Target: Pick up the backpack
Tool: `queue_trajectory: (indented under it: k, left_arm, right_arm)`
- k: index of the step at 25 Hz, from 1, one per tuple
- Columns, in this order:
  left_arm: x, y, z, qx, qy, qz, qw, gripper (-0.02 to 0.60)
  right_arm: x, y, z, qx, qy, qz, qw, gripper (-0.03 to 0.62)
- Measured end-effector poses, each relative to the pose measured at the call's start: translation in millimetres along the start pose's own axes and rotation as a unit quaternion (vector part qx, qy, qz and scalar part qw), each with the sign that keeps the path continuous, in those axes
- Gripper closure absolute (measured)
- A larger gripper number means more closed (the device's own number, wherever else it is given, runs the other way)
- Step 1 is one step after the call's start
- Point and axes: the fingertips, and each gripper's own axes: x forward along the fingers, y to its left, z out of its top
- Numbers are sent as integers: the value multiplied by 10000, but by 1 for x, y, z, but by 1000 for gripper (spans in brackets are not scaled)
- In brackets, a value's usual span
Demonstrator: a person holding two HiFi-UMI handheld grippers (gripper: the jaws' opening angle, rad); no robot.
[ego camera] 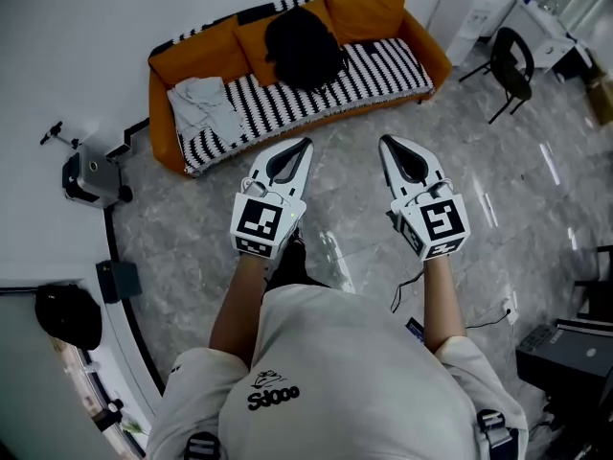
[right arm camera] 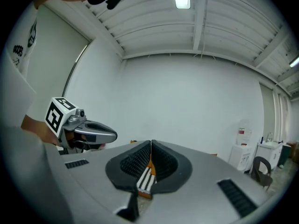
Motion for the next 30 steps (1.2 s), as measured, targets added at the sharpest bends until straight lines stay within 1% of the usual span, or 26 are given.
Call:
queue_trajectory:
  k: [6, 10, 17, 22, 27, 30]
  left_arm:
    - [69, 108, -2, -93, 49, 26, 9999, 560]
    - [102, 161, -2, -126, 72, 6, 9999, 560]
    - [136, 221, -11, -230, 119, -9, 9997, 560]
    - [154, 250, -15, -275, 128, -29, 9995, 560]
    - [167, 282, -22, -313, 143, -52, 9994, 560]
    - [172, 301, -28, -331, 173, -99, 9993, 558]
  right_arm:
    - [113, -42, 16, 82, 51, -109, 9999, 560]
    - [168, -62, 27, 118, 70, -148, 9998, 560]
    - [238, -75, 28, 112, 178, -114, 9997, 560]
    - [271, -83, 21, 95, 326, -121, 9994, 560]
    - [307, -81, 26, 122, 342, -118, 9993, 560]
    - [325, -82, 22, 133, 384, -157, 9991, 560]
